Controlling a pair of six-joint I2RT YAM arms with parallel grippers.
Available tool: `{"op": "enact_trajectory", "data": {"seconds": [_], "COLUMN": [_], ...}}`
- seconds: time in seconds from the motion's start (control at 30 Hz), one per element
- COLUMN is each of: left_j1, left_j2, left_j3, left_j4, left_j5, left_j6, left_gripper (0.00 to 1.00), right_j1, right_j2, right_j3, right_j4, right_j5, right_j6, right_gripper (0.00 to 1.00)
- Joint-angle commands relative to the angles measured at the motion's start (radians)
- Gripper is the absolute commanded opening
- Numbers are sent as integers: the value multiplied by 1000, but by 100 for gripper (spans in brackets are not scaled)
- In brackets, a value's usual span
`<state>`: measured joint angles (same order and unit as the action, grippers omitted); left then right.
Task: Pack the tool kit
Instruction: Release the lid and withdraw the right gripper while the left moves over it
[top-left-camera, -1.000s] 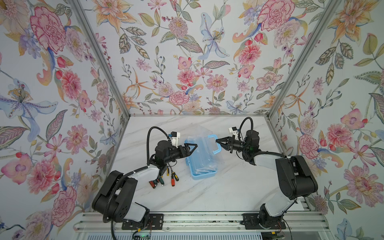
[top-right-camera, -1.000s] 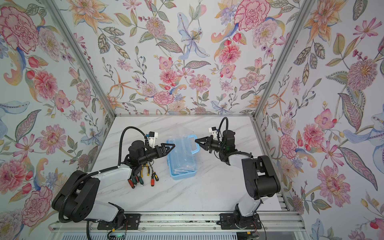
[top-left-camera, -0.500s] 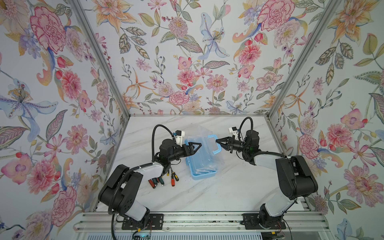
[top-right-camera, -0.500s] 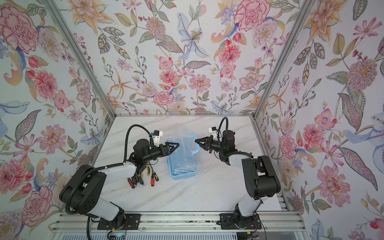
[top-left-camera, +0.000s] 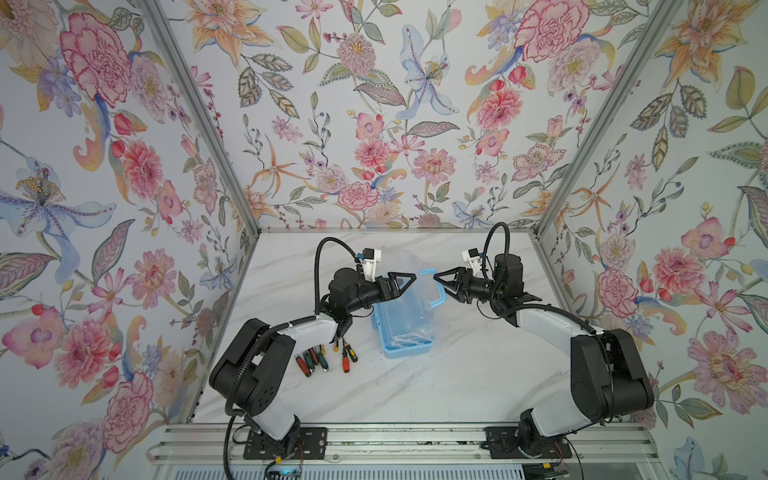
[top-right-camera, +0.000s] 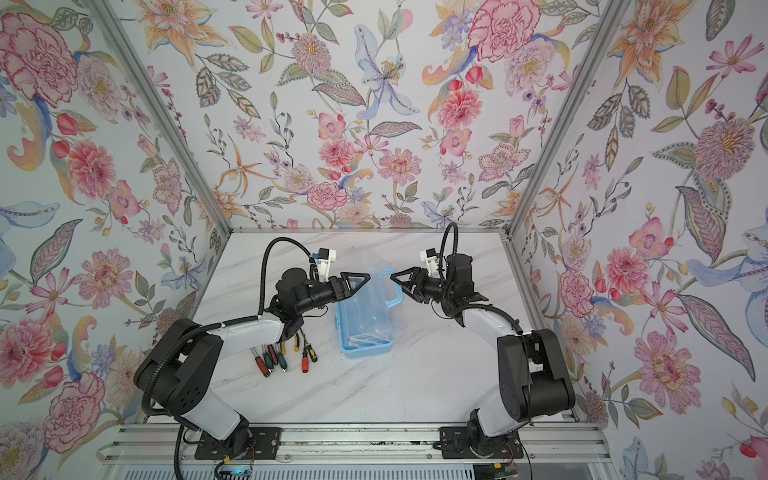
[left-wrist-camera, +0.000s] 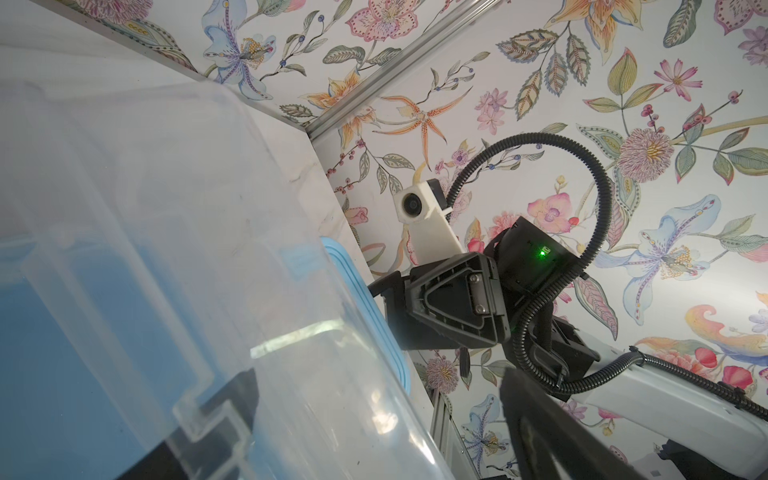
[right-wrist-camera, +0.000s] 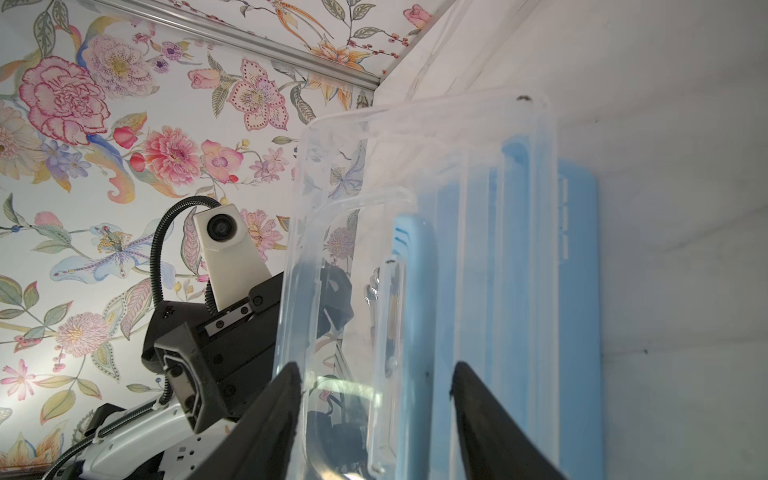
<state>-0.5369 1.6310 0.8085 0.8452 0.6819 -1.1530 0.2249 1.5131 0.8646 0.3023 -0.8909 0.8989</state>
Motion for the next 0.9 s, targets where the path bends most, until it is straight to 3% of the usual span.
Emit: {"op": "enact_trajectory", "data": {"seconds": [0.0, 0.17, 0.33, 0.57, 0.87], "left_j1": [-20, -52, -85, -114, -113], "left_j2": [9, 37, 108, 183, 162], "left_j3": [56, 125, 200, 300, 409], "left_j4": [31, -26, -50, -103, -354], "left_j5": [28, 21, 34, 42, -20], "left_j6": [-9, 28, 38, 53, 217], "left_gripper": [95, 95, 95, 96, 99], "right_j1": [4, 1, -43, -162, -167], "right_j2": [-67, -160, -246, -352, -336], "right_j3": [32, 46, 15, -68, -45], "right_j4": [-161, -339, -423, -462, -487], "right_j5": [91, 287, 417, 415, 400], "right_j6": [-108, -205, -227, -225, -252], "right_gripper": [67, 68, 68, 68, 68]}}
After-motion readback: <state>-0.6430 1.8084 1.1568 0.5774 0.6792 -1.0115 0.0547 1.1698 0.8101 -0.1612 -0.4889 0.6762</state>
